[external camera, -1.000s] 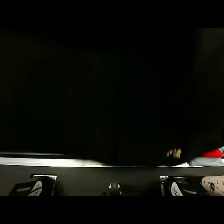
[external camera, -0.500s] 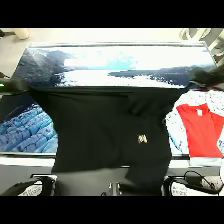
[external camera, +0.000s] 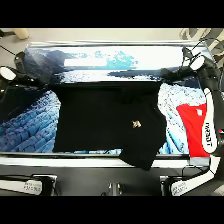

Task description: Fold the shirts.

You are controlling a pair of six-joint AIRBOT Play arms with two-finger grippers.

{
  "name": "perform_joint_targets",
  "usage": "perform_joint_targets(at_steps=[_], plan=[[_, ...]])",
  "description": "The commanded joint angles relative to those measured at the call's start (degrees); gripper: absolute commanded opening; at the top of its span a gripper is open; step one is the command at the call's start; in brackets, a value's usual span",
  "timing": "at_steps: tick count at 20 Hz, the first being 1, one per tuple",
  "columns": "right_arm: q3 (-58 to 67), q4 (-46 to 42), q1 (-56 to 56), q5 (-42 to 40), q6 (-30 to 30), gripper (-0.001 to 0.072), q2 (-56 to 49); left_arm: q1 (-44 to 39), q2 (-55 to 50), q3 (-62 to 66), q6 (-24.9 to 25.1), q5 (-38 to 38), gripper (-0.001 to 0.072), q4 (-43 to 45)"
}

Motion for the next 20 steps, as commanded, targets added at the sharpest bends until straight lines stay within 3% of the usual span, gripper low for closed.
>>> perform_joint_targets(at_steps=[1, 5, 9, 11, 14, 15, 16, 17, 18, 19, 20], plan=[[-0.1, 0.5, 0.5, -1.7, 1.4, 0.0015, -3.7, -1.4, -6.4, 2.0, -1.0, -0.5, 0.0030, -2.7], [-0.1, -3.3, 0.5, 18.1, -4.0, 0.0017, -2.8, -2.0, -4.7, 2.0, 7.8, -9.9, 0.0029, -2.5], [-0.7, -9.9, 0.5, 30.3, -1.3, 0.0016, -0.9, -2.0, -3.0, 0.6, 6.3, -25.4, 0.0029, 2.1], [-5.3, -8.7, 1.2, 30.8, -0.7, 0.0016, -0.9, -2.8, -3.2, -4.4, 5.2, -27.2, 0.0029, 1.1], [-12.1, -8.3, 3.1, 25.2, 3.1, 0.0017, -1.0, -4.3, -4.0, -11.6, 4.3, -26.5, 0.0030, 0.7], [-12.2, -8.2, 3.7, 23.8, 5.3, 0.0021, -0.9, -4.3, -4.2, -12.3, 4.3, -26.5, 0.0099, -0.5], [-11.9, -7.6, 3.7, 23.7, 6.2, 0.0111, -0.5, -3.8, -4.1, -12.0, 4.3, -26.6, 0.0315, -2.2], [-11.2, -7.3, 3.3, 24.3, 5.8, 0.0337, 0.4, -3.0, -3.5, -11.3, 4.3, -26.8, 0.0478, -3.1], [-10.4, -7.3, 2.7, 26.3, 3.2, 0.0447, 1.7, -1.8, -2.3, -10.4, 4.3, -27.2, 0.0494, -3.3], [-10.3, -7.4, 1.3, 29.5, 1.1, 0.0491, 3.7, -0.2, -0.4, -10.0, 4.3, -27.6, 0.0493, -3.2], [-10.5, -7.7, -0.6, 32.2, 1.0, 0.0491, 5.5, 1.4, 1.6, -10.2, 4.3, -28.5, 0.0493, -3.2]])
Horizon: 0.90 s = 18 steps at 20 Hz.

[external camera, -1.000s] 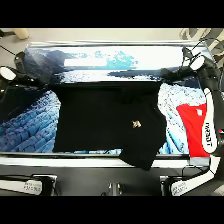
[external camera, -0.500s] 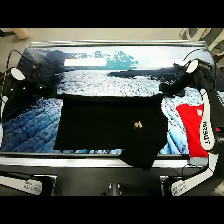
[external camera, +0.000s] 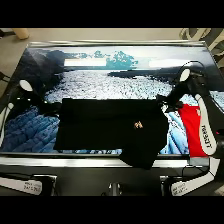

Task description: Fold the shirts.

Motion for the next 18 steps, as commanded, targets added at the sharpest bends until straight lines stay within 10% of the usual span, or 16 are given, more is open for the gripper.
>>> perform_joint_targets(at_steps=[1, 9, 18], plan=[[-1.6, 0.0, -4.7, 7.5, -1.8, 0.0489, 5.5, 4.7, 5.6, -1.6, -0.2, -3.0, 0.0493, -1.0], [-36.2, 2.4, -8.2, -5.7, -5.1, 0.0482, 27.0, 9.4, 26.2, -41.1, 2.3, 7.8, 0.0493, -0.1], [-38.8, 2.0, -8.2, -5.2, -7.3, 0.0492, 27.5, 5.9, 24.6, -45.4, 1.9, 14.9, 0.0429, -4.3]])
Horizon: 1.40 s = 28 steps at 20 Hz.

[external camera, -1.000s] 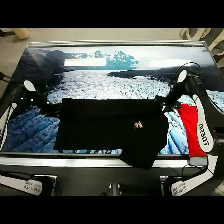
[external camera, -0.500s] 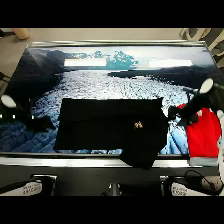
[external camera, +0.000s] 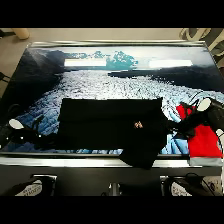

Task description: Fold the shirts.

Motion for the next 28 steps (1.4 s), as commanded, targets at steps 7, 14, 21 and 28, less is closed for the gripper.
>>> perform_joint_targets(at_steps=[7, 14, 21, 28], plan=[[-16.1, 8.3, 0.0, -7.3, -4.8, 0.0505, 3.8, -4.5, -0.2, -1.2, -1.4, 4.6, 0.0030, -0.3], [-23.2, 13.1, 0.0, -19.2, -6.1, 0.0251, 3.8, -4.5, 1.8, -1.2, -1.4, 4.0, 0.0030, -0.3], [-13.6, 15.3, 0.0, -8.0, -9.2, 0.0014, 9.1, -4.5, 8.2, 5.2, 1.2, 3.1, 0.0026, -0.3], [6.3, 19.8, 0.1, -19.2, -6.0, 0.0015, -0.1, -5.4, -0.3, 23.3, -2.5, 8.7, 0.0026, -3.7]])
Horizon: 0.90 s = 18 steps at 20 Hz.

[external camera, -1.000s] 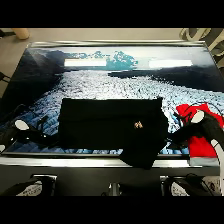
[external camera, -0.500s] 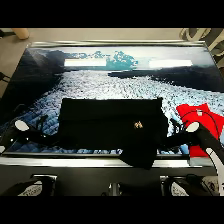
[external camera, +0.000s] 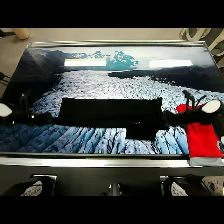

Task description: Fold the shirts.

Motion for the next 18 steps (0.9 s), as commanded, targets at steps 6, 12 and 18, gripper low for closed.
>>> perform_joint_targets(at_steps=[6, 12, 18], plan=[[20.9, 14.9, 0.1, -12.0, -2.4, 0.0016, -25.0, -0.4, -26.7, 23.4, -2.9, 2.4, 0.0027, -10.6], [22.9, 14.6, -0.3, -11.9, -6.4, 0.0718, -30.5, 0.2, -33.5, 26.2, -5.5, 0.0, 0.0603, -9.9], [23.2, -9.0, -1.0, -0.6, -1.3, 0.0718, -29.8, 2.2, -25.2, 26.2, -1.7, -1.1, 0.0602, -10.0]])
